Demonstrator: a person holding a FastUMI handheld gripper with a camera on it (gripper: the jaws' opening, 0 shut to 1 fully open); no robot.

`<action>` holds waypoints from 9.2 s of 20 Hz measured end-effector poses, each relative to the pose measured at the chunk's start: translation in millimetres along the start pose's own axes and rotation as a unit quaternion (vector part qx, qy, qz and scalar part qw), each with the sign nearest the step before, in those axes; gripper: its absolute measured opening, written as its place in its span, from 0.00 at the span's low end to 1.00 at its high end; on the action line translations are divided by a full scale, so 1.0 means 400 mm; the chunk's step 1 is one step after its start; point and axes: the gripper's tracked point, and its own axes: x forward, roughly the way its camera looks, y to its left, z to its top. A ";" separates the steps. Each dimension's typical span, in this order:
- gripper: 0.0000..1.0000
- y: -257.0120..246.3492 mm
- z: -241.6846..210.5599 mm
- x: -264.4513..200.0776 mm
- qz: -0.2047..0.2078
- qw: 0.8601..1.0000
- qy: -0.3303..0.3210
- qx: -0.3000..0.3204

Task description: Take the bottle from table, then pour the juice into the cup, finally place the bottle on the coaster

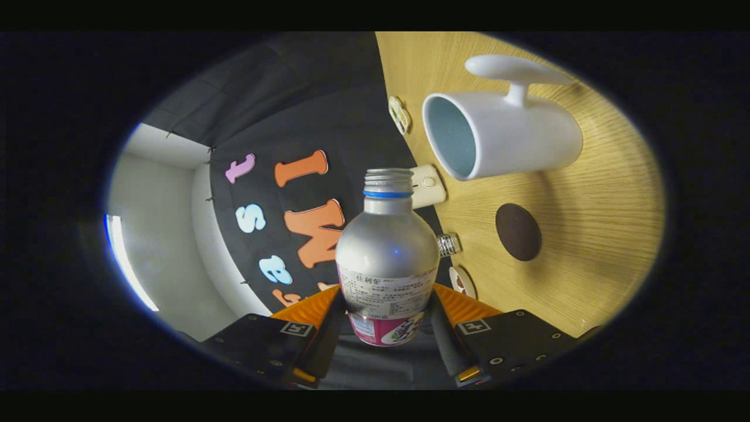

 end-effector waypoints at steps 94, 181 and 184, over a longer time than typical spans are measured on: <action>0.74 0.135 0.077 0.001 0.080 0.977 -0.029 0.196; 0.93 -0.023 -0.024 0.041 -0.093 0.560 -0.033 -0.823; 0.93 0.041 -0.068 -0.032 -0.070 0.569 -0.033 -0.819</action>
